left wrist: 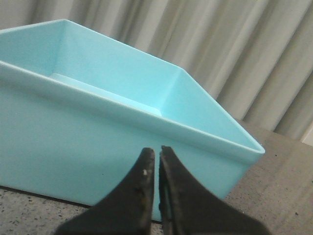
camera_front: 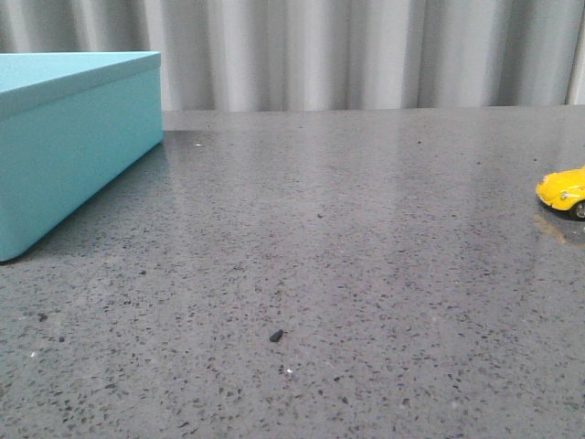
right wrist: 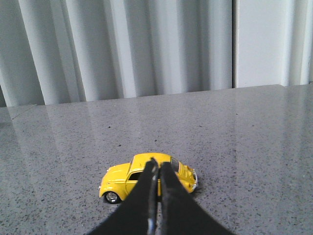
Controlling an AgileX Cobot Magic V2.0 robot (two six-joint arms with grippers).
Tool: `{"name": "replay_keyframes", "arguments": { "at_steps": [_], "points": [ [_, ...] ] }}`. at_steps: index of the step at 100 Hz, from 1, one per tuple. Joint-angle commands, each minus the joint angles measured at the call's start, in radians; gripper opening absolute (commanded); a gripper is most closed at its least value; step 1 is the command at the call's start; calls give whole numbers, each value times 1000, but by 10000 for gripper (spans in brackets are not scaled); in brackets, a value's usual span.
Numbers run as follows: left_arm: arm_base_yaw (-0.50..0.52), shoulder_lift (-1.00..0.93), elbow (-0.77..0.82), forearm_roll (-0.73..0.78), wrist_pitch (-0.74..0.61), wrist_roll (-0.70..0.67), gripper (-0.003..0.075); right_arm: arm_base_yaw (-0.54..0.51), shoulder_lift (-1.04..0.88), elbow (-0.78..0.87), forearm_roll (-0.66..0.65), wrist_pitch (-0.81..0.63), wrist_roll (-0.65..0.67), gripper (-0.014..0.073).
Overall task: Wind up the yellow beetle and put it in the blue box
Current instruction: 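Move the right gripper forward toward the yellow beetle car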
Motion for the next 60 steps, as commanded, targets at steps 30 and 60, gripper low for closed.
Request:
{"name": "replay_keyframes", "arguments": {
  "at_steps": [30, 60],
  "points": [
    [-2, -31, 26, -13, -108, -7, -21, 1, -14, 19, 64, -126, -12, -52],
    [-2, -31, 26, -13, -291, -7, -21, 1, -14, 17, 83, -175, -12, -52]
  ]
}}
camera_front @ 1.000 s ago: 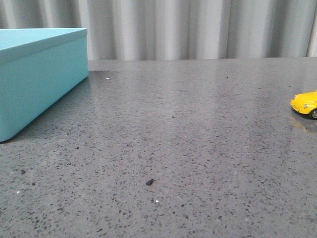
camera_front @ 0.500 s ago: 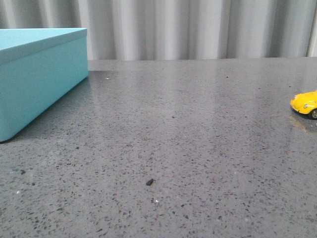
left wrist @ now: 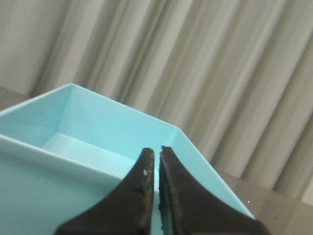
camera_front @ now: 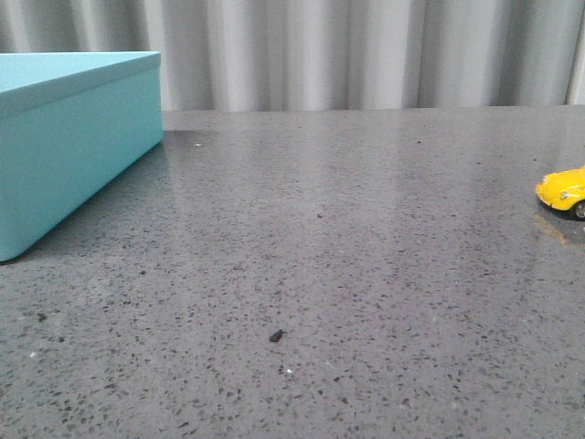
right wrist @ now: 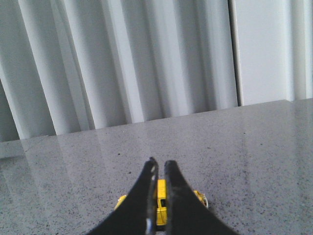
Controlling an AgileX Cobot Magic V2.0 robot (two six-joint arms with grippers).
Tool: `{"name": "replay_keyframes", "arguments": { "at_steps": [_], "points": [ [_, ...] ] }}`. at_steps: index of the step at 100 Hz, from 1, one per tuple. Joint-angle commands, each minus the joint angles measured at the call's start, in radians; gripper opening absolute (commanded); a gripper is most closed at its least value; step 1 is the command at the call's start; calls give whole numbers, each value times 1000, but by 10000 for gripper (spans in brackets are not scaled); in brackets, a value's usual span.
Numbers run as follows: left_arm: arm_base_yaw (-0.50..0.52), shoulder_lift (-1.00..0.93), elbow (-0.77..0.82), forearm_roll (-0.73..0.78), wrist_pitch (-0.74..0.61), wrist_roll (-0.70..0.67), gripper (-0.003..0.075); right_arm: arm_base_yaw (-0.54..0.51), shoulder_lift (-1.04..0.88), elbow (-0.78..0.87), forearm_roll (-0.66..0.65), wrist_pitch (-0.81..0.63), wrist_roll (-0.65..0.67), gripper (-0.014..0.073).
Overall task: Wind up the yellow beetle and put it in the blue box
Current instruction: 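Move the right gripper forward toward the yellow beetle car, then lower the right gripper down onto the roof of the car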
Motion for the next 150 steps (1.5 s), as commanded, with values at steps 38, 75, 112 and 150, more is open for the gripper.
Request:
{"name": "replay_keyframes", "arguments": {
  "at_steps": [38, 75, 112, 150],
  "points": [
    [-2, -31, 26, 2, 12, -7, -21, 1, -14, 17, 1, -83, -12, -52],
    [-2, -31, 26, 2, 8, -7, -21, 1, -14, 17, 1, -56, -12, -52],
    [-2, -31, 26, 2, 8, -7, -21, 1, -14, 17, 1, -39, -12, -52],
    [-2, -31, 26, 2, 8, -7, -21, 1, -14, 17, 1, -27, -12, -52]
  ]
}}
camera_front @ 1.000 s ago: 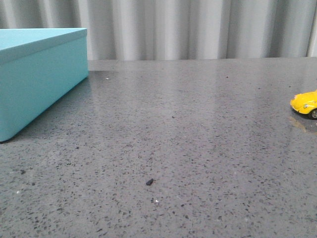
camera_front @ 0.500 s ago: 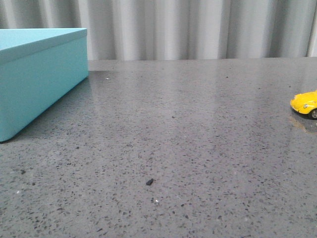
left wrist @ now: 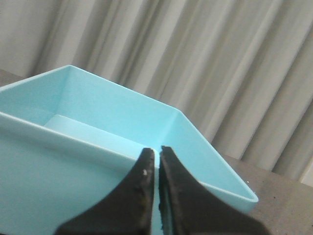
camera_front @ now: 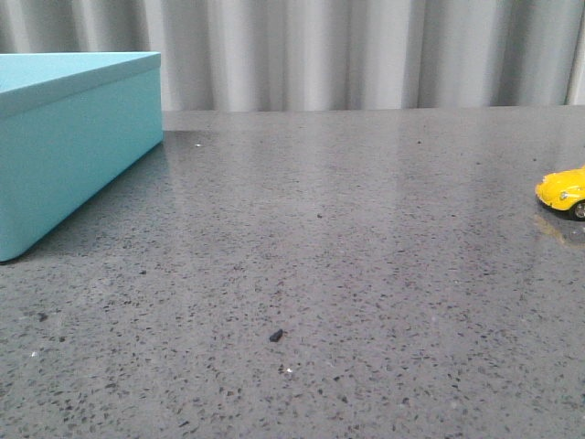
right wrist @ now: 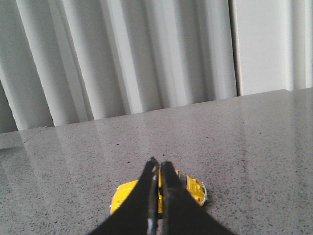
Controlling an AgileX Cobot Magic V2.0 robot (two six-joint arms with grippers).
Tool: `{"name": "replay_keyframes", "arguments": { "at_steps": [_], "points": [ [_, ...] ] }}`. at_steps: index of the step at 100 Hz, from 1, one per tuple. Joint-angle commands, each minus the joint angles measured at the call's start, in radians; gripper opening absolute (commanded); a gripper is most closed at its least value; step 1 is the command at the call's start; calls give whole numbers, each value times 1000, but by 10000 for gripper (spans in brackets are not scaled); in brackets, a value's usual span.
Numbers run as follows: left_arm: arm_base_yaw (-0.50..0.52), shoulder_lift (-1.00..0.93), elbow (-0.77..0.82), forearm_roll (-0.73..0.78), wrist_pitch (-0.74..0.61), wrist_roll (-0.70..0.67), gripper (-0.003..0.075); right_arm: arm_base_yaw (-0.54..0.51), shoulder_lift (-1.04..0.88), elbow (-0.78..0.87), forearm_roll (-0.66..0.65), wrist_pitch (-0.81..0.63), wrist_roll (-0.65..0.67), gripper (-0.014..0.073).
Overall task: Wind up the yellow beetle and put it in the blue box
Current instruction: 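Lower the right gripper down onto the roof of the car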
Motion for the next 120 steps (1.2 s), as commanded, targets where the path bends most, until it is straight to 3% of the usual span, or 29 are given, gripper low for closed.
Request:
{"name": "replay_keyframes", "arguments": {
  "at_steps": [1, 120],
  "points": [
    [-2, -31, 25, 2, -65, -7, -21, 1, -14, 17, 1, -64, -12, -52],
    [-2, -31, 25, 2, -65, -7, -21, 1, -14, 17, 3, -43, -12, -52]
  ]
}}
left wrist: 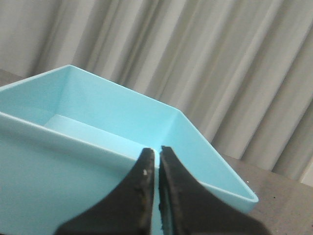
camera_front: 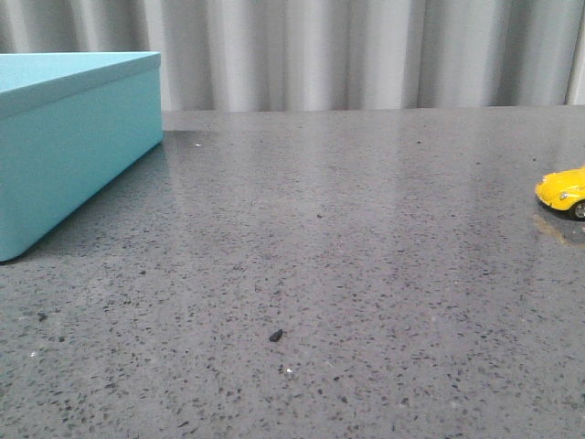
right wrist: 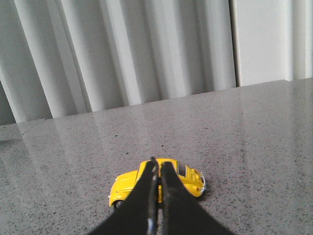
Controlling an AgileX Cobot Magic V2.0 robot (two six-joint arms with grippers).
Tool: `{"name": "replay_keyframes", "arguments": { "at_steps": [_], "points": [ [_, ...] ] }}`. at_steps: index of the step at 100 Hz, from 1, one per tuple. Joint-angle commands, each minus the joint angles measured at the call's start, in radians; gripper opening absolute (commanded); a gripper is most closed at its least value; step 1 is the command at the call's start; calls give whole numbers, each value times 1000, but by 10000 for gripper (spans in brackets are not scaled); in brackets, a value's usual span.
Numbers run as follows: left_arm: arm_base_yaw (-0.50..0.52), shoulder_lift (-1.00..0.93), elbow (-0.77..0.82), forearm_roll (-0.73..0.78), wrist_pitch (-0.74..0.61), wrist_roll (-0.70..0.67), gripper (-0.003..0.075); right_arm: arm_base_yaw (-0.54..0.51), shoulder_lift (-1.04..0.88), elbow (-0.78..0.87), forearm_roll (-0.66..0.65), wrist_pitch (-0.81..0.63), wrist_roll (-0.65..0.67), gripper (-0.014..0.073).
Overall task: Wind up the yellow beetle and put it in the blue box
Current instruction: 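Lower the right gripper down onto the roof of the car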
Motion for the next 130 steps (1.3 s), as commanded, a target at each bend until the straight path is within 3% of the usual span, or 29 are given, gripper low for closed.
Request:
{"name": "replay_keyframes", "arguments": {
  "at_steps": [1, 52, 81, 97, 112, 130],
  "points": [
    [-2, -31, 26, 2, -65, -7, -21, 1, -14, 17, 0, -73, -12, -52],
    [-2, -31, 26, 2, -65, -7, -21, 1, -14, 17, 0, -73, -12, -52],
    [-2, -31, 26, 2, -65, -7, -21, 1, -14, 17, 1, -172, -12, -52],
    [-2, -31, 0, -18, -11, -8, -21, 1, -14, -28, 171, -248, 60, -52],
    [-2, -22, -109, 1, 122, -5, -21, 1, 6, -178, 181, 12, 58, -52],
    [-2, 84, -295, 123, 335, -5, -21, 1, 162, -388, 93, 307, 31, -52]
  ]
}}
